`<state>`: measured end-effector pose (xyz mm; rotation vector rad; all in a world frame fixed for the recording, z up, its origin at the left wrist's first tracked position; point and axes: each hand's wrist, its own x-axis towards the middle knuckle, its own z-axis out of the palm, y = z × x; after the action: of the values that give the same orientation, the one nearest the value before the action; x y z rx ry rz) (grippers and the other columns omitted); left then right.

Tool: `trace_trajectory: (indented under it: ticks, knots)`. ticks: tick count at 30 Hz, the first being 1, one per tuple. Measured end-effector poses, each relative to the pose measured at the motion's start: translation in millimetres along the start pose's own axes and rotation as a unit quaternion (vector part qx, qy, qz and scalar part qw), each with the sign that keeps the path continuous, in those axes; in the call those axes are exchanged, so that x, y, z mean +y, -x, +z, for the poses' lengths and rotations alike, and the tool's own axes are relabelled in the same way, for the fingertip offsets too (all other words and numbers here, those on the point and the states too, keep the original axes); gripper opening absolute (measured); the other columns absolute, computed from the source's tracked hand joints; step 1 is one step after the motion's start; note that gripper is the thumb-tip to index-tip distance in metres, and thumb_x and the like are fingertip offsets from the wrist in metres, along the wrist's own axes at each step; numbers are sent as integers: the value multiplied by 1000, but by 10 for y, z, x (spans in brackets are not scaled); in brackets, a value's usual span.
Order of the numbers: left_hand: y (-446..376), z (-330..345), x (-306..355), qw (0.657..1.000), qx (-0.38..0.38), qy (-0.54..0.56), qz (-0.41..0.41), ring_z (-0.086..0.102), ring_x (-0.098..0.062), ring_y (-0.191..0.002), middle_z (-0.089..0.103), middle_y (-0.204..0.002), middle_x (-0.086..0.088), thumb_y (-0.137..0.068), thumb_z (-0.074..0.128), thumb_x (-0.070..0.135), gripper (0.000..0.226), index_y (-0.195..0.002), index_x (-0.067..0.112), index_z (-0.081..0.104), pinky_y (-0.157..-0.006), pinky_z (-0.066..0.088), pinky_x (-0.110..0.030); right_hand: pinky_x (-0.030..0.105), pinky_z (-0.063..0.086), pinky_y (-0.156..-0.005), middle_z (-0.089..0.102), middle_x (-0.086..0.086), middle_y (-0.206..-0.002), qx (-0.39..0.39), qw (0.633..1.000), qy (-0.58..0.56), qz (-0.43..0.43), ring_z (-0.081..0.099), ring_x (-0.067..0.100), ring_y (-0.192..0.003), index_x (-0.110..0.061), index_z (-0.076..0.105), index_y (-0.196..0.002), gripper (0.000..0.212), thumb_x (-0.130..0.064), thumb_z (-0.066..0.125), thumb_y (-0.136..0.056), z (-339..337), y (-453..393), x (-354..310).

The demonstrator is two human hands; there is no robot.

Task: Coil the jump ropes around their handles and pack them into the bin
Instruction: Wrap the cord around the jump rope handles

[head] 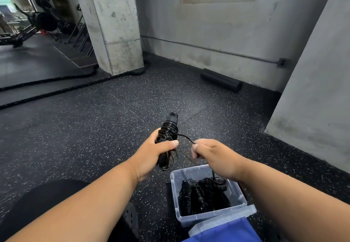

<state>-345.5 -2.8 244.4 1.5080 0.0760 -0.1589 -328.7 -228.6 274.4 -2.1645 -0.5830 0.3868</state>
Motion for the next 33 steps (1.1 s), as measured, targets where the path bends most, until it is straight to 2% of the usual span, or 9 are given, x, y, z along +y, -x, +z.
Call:
trace_trajectory:
  ticks: [4,8,12,15,17,20,23,28,33]
  knots:
    - [62,161,-22,997,-22,66,-33,65,-23,-80,72,-94,-9,-76,85,28,55,-124,16,62,-72,54,-35,36,45,-75,54,-2,-75,35,999,-16,-17,50,9,-72,-23,63,-79,33,-28,45,-106,72,29,-43]
    - [62,196,-54,995,-15,91,-29,65,-23,-77,72,-95,-11,-78,82,32,57,-128,15,60,-72,54,-36,38,41,-64,44,-11,-60,102,994,14,-42,41,8,-59,-11,59,-78,40,-36,47,-106,78,35,-80]
    - [62,234,-82,995,2,94,-14,67,-23,-81,73,-97,-10,-81,85,34,56,-128,18,60,-73,55,-36,32,36,-52,43,-10,-51,149,988,37,2,36,7,-48,-4,60,-83,50,-49,52,-104,95,16,-30]
    - [66,315,-172,996,19,87,3,68,-22,-88,73,-104,-11,-81,85,37,55,-126,20,61,-81,55,-40,31,43,-54,54,-5,-56,122,987,-94,48,49,12,-51,-1,58,-83,45,-42,61,-102,193,18,-9]
    - [68,359,-212,995,27,98,14,69,-21,-87,71,-102,-12,-81,83,38,56,-126,16,58,-81,57,-42,31,51,-56,65,5,-65,98,968,-218,72,59,16,-57,-5,59,-82,35,-33,63,-102,268,12,-46]
    - [53,387,-217,991,38,125,23,72,-24,-89,72,-104,-11,-88,83,32,55,-130,14,53,-81,60,-43,30,58,-66,69,8,-78,75,947,-302,77,64,13,-64,-7,64,-90,19,-22,64,-103,335,-9,-66]
    - [54,396,-199,986,59,151,27,72,-20,-83,72,-100,-6,-93,78,23,48,-133,15,51,-72,61,-38,31,57,-78,72,5,-86,51,940,-331,70,65,14,-76,-8,70,-106,11,-16,67,-100,389,4,-81]
    - [14,385,-237,984,96,148,37,72,-21,-97,70,-111,-8,-88,82,30,55,-134,19,53,-85,60,-38,18,54,-72,70,-9,-74,72,945,-316,49,64,0,-68,-7,69,-101,20,7,75,-87,526,6,-54]
    - [18,412,-262,982,102,144,59,72,-15,-92,71,-111,-6,-93,79,24,57,-140,23,48,-78,58,-27,31,55,-75,74,4,-79,108,950,-288,53,65,16,-74,-5,70,-97,17,8,74,-87,600,-23,-17]
